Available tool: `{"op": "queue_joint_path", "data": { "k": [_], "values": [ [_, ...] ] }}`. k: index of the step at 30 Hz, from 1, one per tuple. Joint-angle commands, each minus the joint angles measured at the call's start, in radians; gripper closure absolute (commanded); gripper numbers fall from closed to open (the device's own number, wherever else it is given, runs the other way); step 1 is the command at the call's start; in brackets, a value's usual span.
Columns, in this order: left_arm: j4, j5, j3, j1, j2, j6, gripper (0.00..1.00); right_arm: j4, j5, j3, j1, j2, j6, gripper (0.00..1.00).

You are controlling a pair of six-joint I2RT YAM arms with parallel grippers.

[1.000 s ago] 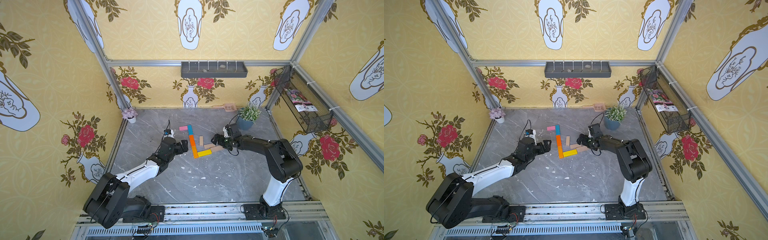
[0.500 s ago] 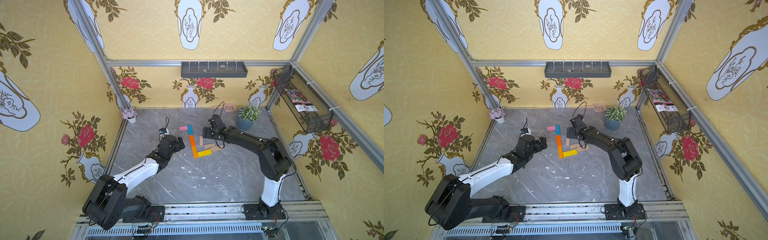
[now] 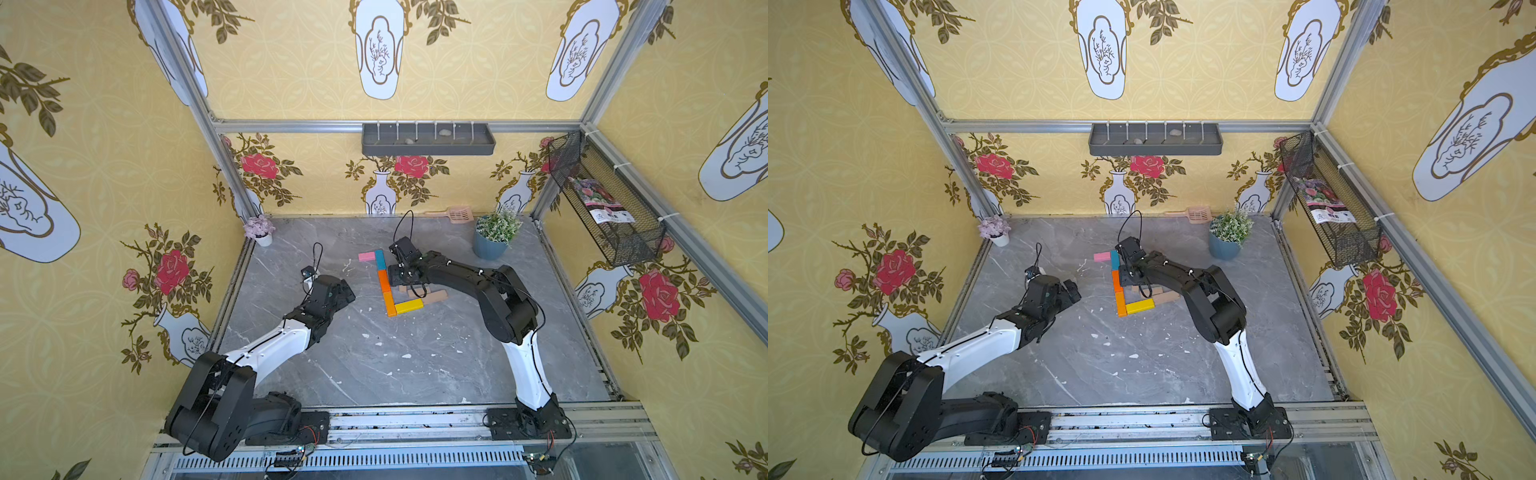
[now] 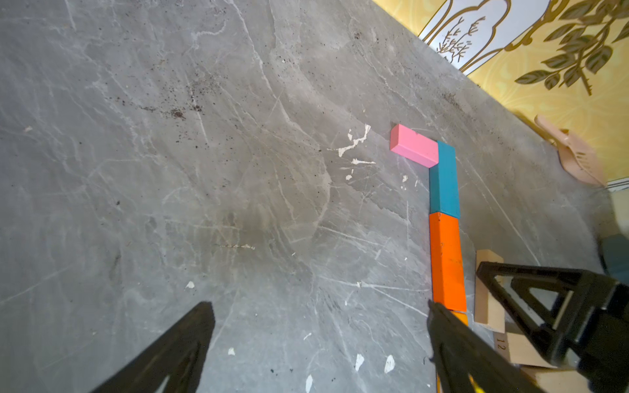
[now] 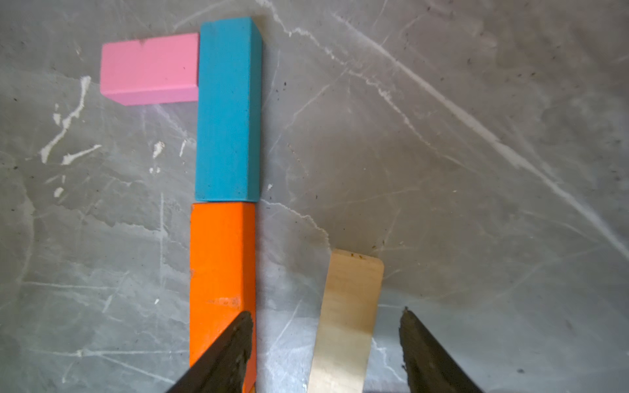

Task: Assemble a giraffe with building blocks
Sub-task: Pick up the building block from the center of the board.

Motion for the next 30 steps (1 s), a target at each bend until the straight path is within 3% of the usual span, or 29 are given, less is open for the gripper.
{"op": "queue_joint_path", "data": {
  "k": [1, 14, 17, 24, 30],
  "values": [
    [0.123, 0.037, -0.03, 0.002, -0.012, -0.025, 0.01, -0.043, -0.015, 0.018, 0.003, 0.026, -0.019, 0.32],
    [0.093, 0.125, 0.018, 0.002, 0.02, 0.018, 0.01, -0.076, 0.044, 0.07, 0.002, 0.047, -0.015, 0.72],
    [0.09, 0.149, 0.028, 0.002, 0.027, 0.024, 0.01, -0.075, 0.06, 0.082, 0.0, 0.046, -0.005, 0.77],
    [0.093, 0.177, 0.034, 0.002, 0.032, 0.031, 0.0, -0.09, 0.106, 0.125, -0.011, 0.043, 0.004, 0.77],
    [0.1, 0.172, 0.027, 0.002, 0.018, 0.034, 0.0, -0.109, 0.116, 0.068, 0.0, -0.067, 0.003, 0.77]
  ]
}}
